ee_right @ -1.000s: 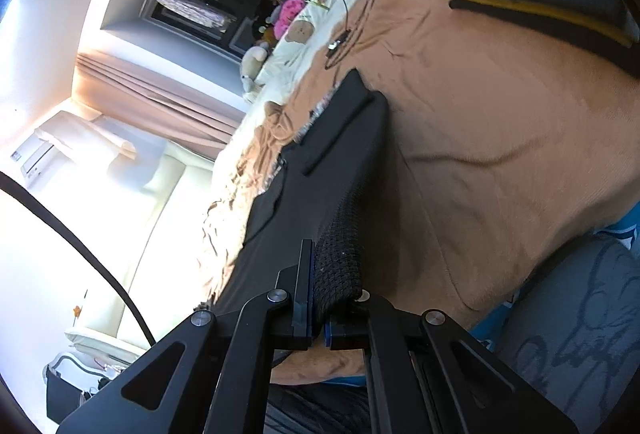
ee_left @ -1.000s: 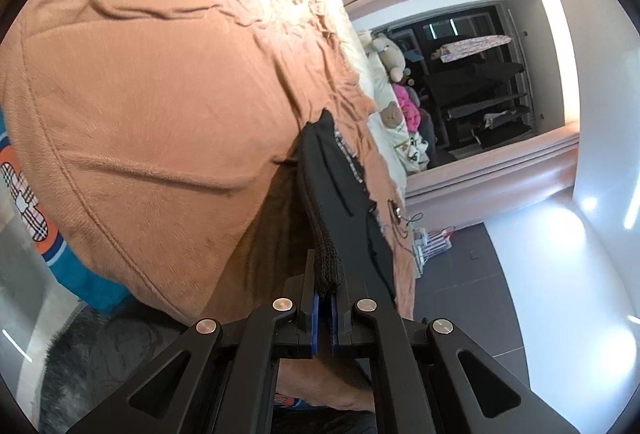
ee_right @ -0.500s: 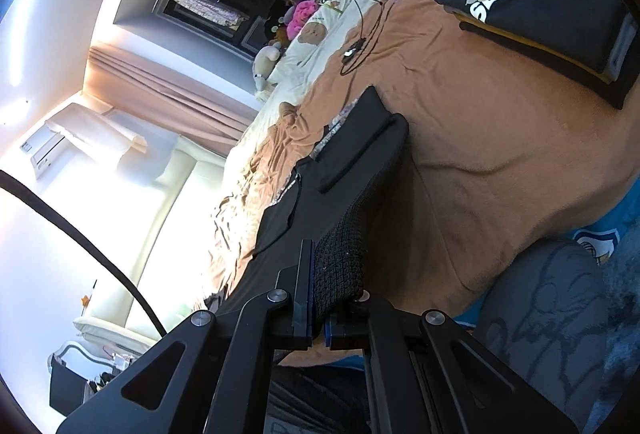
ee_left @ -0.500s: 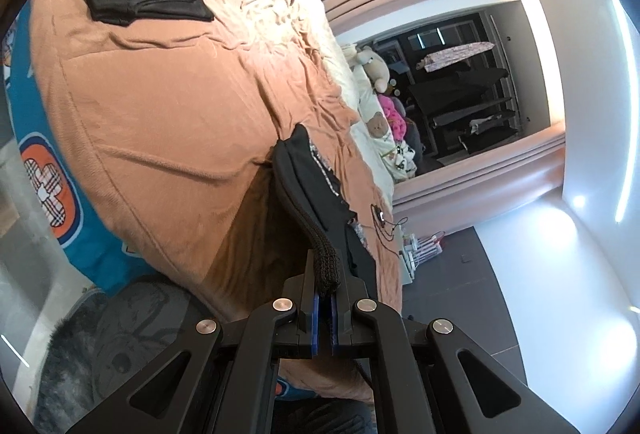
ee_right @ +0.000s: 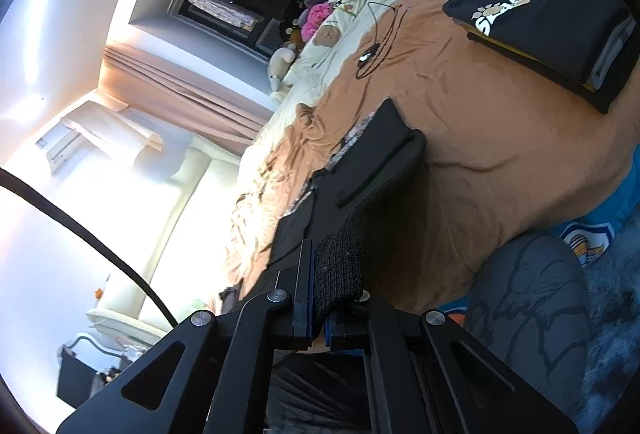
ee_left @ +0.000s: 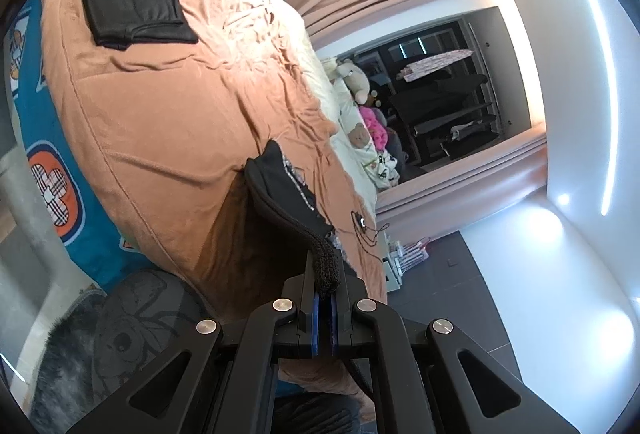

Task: Fold small clothes
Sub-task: 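Lift the held hem with both grippers, then carry the hem over the shirt body toward the collar with both grippers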

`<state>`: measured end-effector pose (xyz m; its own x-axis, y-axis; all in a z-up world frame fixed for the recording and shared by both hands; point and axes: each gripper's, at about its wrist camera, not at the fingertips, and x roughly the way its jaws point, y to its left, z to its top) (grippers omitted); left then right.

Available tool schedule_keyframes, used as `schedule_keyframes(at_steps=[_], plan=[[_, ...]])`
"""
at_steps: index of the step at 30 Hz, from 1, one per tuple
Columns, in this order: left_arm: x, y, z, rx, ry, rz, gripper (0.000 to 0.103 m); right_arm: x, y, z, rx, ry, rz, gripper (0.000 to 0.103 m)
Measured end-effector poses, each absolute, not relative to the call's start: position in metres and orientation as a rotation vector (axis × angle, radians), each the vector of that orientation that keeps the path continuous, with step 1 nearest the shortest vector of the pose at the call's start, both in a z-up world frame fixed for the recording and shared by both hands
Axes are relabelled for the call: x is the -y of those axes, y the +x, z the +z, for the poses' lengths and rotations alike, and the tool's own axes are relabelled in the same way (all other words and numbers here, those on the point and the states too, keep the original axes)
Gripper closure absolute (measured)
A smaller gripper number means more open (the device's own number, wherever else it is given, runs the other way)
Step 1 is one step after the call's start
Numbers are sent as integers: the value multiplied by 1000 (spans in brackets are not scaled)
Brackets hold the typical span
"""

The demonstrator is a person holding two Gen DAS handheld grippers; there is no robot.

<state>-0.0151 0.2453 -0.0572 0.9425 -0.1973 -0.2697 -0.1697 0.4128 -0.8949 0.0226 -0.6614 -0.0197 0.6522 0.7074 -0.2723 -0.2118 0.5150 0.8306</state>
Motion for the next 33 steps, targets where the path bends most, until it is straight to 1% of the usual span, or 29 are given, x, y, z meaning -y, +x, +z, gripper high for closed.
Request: schedule_keyframes(at_steps=[11, 33], plan=[[-256, 13, -63, -383, -1169, 1, 100, 662, 70, -24, -679, 849, 578, 103], [-287, 144, -73, -474, -1201, 55, 100, 612, 189, -7, -771, 843, 490, 103]])
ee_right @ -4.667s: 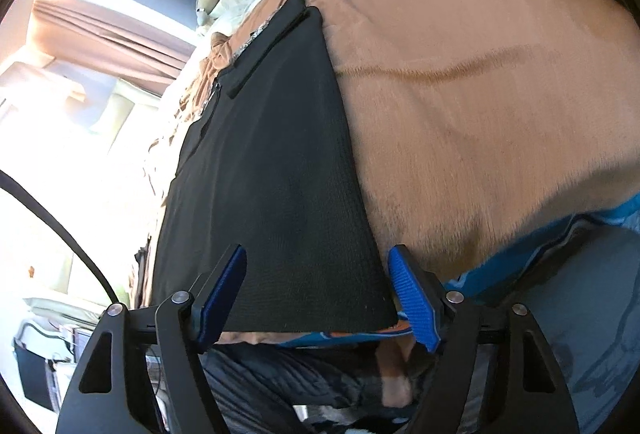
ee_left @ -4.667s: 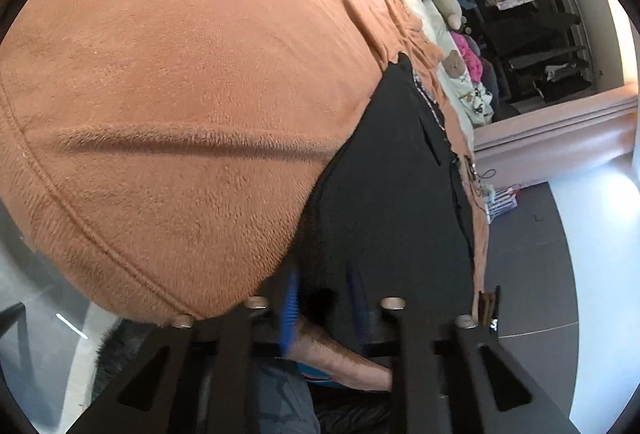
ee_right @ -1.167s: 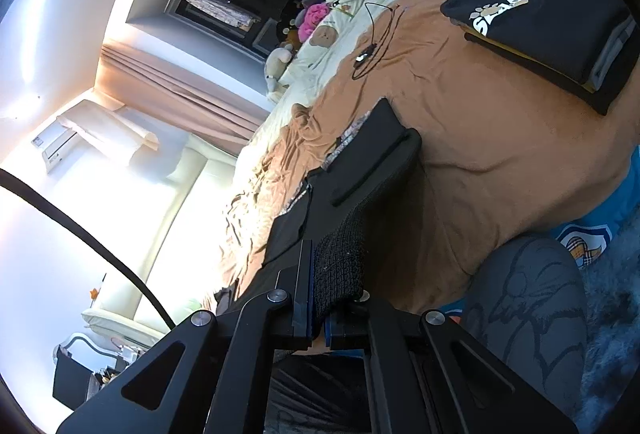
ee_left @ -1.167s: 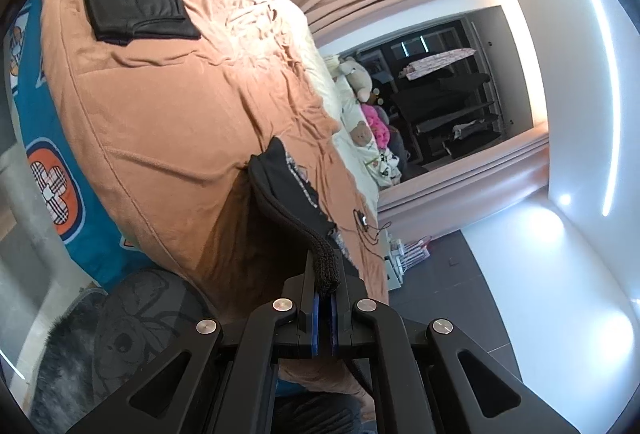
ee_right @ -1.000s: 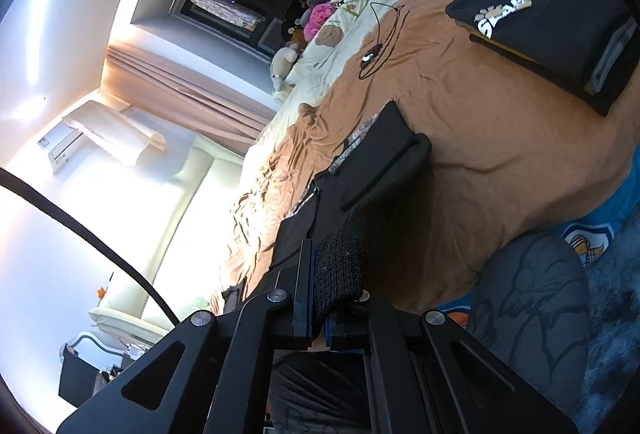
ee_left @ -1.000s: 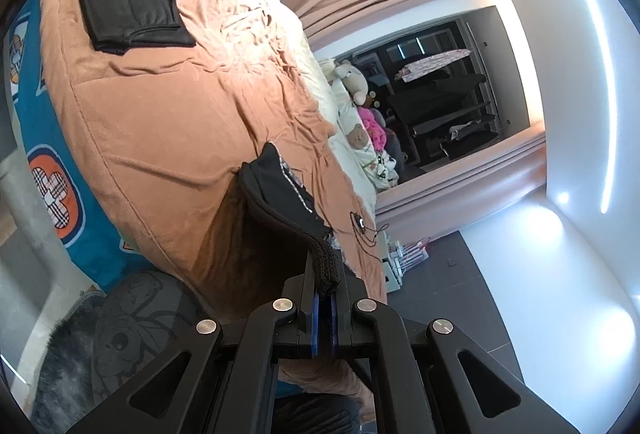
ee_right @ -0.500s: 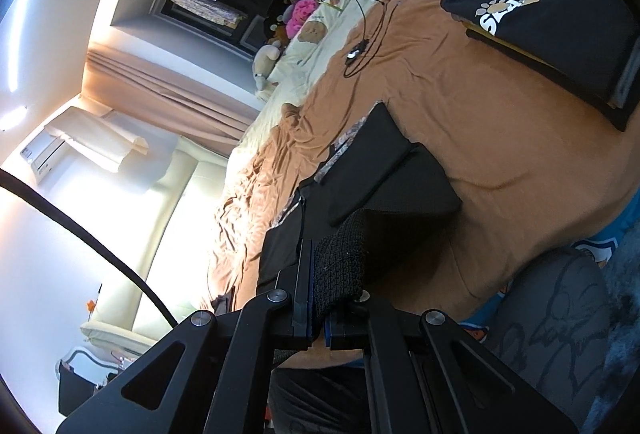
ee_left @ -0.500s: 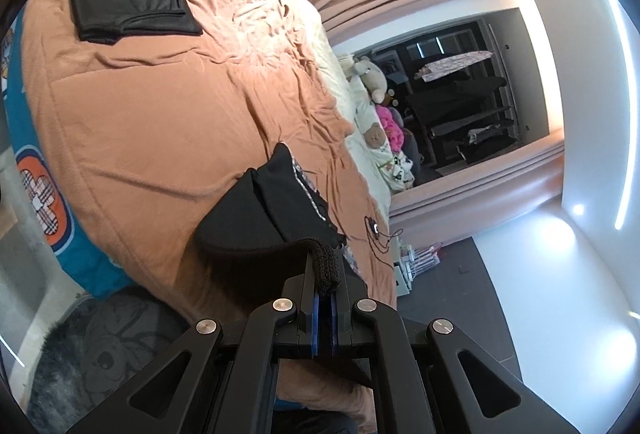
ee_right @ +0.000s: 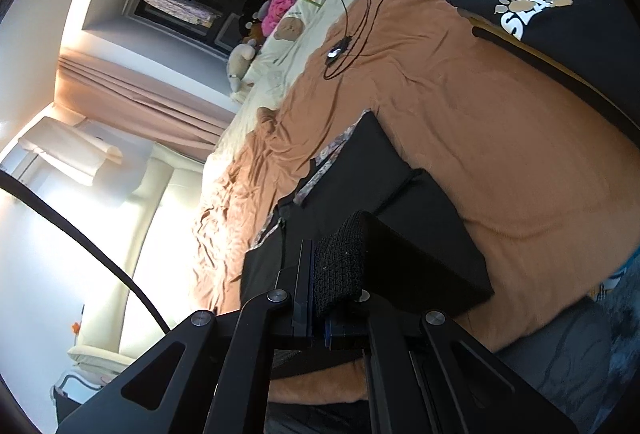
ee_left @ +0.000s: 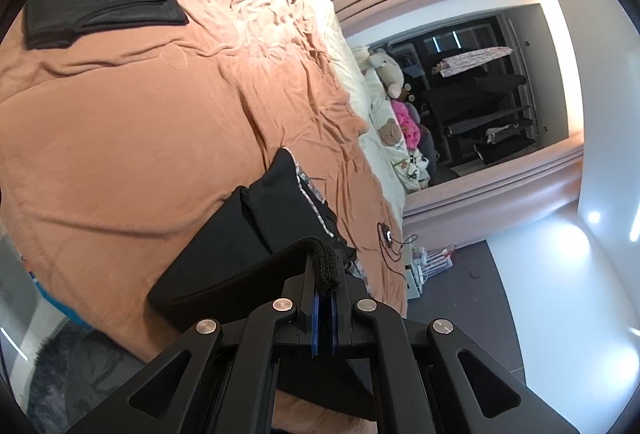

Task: Fold small clothes
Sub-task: 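Carry the hem over the shirt body toward the collar with both grippers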

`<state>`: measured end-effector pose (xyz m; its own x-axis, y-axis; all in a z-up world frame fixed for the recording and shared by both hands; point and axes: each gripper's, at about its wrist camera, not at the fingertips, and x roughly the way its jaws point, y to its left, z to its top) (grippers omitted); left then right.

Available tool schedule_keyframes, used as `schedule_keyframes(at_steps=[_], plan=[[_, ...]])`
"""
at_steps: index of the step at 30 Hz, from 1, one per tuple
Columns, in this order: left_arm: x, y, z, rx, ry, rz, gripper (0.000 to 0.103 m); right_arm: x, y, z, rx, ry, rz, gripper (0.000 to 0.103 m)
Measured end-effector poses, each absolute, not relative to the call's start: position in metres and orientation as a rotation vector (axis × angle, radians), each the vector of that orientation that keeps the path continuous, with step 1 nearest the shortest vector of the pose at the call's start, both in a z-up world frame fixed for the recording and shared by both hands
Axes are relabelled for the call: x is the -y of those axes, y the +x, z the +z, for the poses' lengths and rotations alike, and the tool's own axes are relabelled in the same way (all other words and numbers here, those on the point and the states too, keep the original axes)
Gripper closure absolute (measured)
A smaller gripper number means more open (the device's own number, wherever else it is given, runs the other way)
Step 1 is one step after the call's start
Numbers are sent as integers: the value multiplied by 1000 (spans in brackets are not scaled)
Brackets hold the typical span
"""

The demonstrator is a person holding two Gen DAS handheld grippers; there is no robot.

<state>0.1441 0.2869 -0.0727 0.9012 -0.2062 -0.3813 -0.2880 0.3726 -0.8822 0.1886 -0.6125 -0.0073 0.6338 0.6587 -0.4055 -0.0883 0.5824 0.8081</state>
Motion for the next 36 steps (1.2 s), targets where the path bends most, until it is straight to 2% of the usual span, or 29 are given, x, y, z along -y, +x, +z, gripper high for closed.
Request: schedule_keyframes(at_steps=[16, 36], plan=[[-304, 240, -94, -566, -1204, 115, 100, 568, 272, -2, -863, 801, 434, 103], [-326, 336, -156, -741, -1212, 184, 100, 533, 357, -29, -982, 768, 355, 103]])
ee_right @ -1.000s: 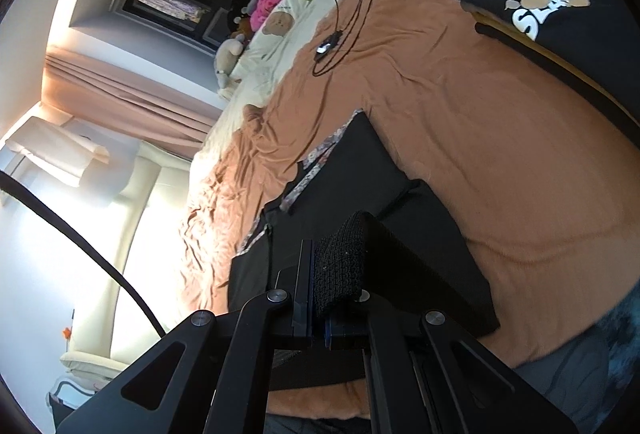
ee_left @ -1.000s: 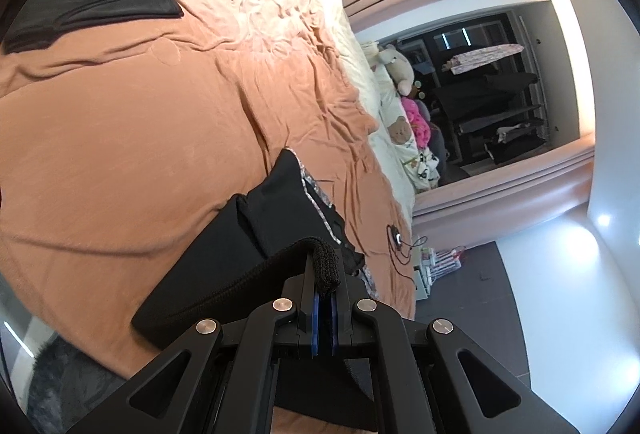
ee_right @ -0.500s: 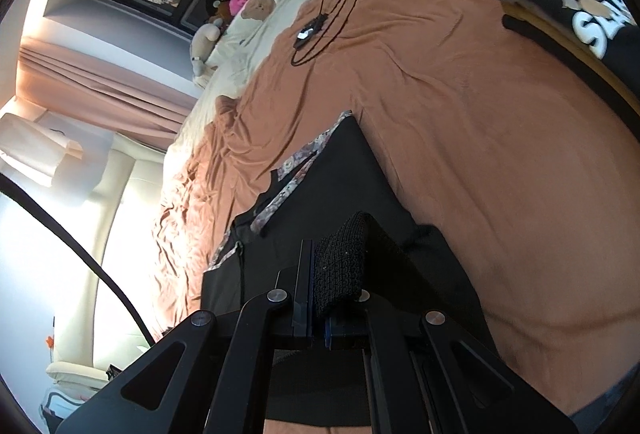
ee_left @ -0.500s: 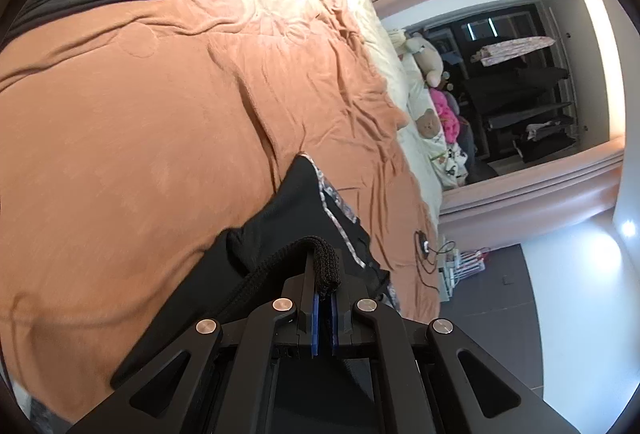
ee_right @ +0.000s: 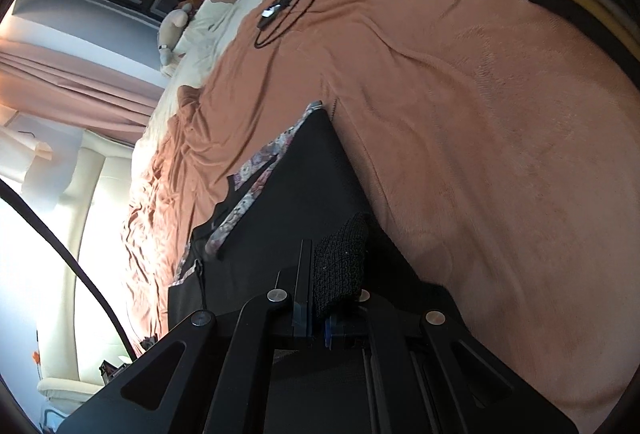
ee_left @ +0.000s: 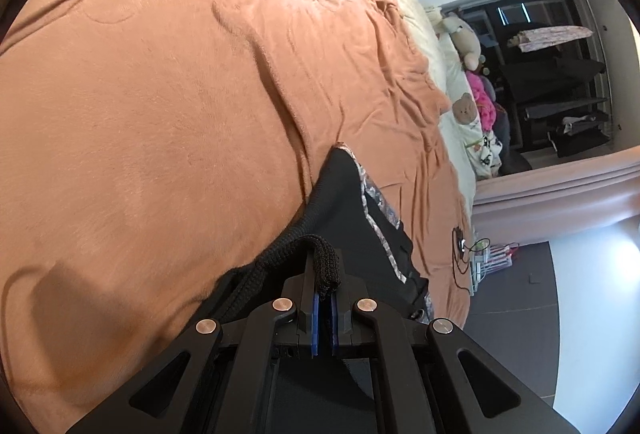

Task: Fold small clothes
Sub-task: 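Carry the hem over the shirt body toward the collar with both grippers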

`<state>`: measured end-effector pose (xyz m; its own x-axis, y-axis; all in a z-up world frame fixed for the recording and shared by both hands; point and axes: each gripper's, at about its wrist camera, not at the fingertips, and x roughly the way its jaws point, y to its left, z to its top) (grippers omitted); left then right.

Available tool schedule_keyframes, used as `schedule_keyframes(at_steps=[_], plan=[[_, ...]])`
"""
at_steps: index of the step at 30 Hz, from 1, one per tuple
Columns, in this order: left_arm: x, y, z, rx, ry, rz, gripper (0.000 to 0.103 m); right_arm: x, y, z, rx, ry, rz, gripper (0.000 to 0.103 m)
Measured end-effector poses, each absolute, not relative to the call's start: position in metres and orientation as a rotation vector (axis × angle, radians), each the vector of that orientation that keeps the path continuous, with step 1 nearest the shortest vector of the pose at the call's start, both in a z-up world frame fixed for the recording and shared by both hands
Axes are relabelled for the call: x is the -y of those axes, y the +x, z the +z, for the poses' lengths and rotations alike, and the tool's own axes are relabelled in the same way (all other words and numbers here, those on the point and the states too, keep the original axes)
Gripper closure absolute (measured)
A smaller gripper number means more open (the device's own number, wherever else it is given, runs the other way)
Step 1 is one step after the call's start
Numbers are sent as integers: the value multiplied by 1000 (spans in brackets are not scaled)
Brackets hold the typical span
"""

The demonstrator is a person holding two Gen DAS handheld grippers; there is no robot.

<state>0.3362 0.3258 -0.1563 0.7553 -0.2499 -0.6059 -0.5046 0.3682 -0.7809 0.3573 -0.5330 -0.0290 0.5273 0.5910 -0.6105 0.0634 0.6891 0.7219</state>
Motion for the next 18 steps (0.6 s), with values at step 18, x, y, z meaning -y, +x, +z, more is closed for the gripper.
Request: schedule_keyframes(at_steps=[18], plan=[[-328, 396, -123, -731, -1136, 200, 100, 519, 398, -7, -937, 776, 342, 103]])
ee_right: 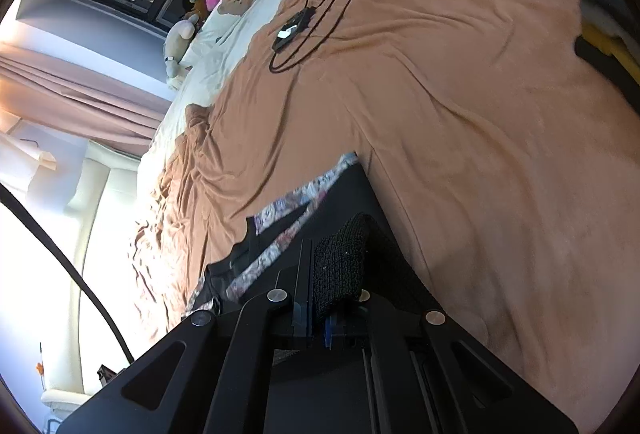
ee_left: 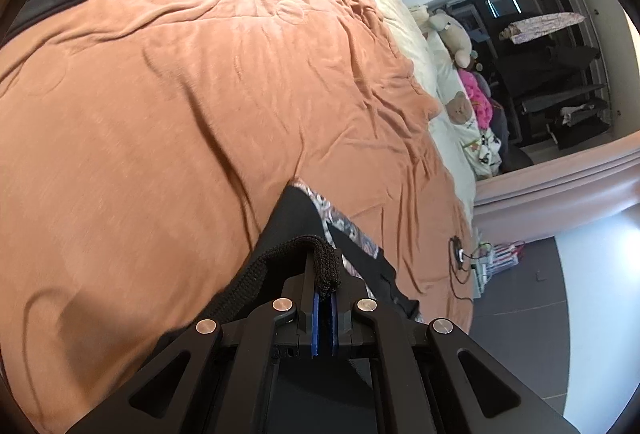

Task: Fold small clothes
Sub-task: 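Lower the hem onto the shirt and open both grippers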

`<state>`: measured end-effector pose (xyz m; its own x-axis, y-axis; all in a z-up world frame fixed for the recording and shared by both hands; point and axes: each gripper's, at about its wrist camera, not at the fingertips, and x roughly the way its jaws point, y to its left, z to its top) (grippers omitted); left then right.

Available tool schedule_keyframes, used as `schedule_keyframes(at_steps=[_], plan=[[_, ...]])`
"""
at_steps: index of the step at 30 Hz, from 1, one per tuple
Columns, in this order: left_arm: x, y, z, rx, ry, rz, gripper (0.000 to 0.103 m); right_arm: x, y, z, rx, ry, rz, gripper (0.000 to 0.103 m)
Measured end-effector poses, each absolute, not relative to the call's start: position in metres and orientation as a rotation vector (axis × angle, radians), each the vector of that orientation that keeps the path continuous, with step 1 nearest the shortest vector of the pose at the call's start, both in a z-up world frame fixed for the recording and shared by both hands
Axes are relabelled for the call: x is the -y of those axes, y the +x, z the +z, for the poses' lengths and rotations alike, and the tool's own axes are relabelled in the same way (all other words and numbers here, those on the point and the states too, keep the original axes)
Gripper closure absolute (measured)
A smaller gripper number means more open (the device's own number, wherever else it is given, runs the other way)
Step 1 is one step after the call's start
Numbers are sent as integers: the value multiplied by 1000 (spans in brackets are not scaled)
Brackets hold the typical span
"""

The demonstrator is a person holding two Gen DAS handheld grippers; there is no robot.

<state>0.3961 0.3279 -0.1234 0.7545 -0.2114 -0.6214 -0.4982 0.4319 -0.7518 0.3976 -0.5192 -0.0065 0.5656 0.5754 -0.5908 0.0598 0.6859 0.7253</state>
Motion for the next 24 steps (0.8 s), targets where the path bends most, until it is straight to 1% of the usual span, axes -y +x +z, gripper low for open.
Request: schedule_keyframes(at_steps=[5, 11, 16, 17, 18, 19, 20, 21, 22, 23, 24], plan=[[-331, 418, -130, -756, -1106, 221, 100, 504, 414, -9, -952, 758, 316, 103], [-339, 437, -150, -785, -1075, 253, 99, 493, 436, -17, -943, 734, 279, 102], [-337, 452, -165, -852, -1013, 271, 99, 481, 442, -23, -950, 672, 289, 102], [-337, 454, -167, -862, -1005, 270, 96, 480, 443, -23, -957, 663, 295, 101], [-337, 454, -167, -869, -991, 274, 87, 479, 442, -23, -963, 662, 306, 101], [-337, 453, -166, -874, -972, 281, 81, 483, 443, -21, -961, 664, 312, 97], [-337, 451, -164, -877, -947, 291, 65, 485, 442, -19, -954, 663, 314, 84], [-337, 449, -160, -872, -915, 296, 53, 489, 441, -16, -941, 656, 311, 73], [-337, 447, -157, -870, -890, 296, 49, 492, 439, -12, -921, 644, 304, 45], [-337, 446, -153, -873, -858, 295, 46, 497, 434, -6, -893, 622, 293, 32], [-336, 446, -150, -887, -821, 291, 45, 499, 432, -3, -882, 598, 291, 32]])
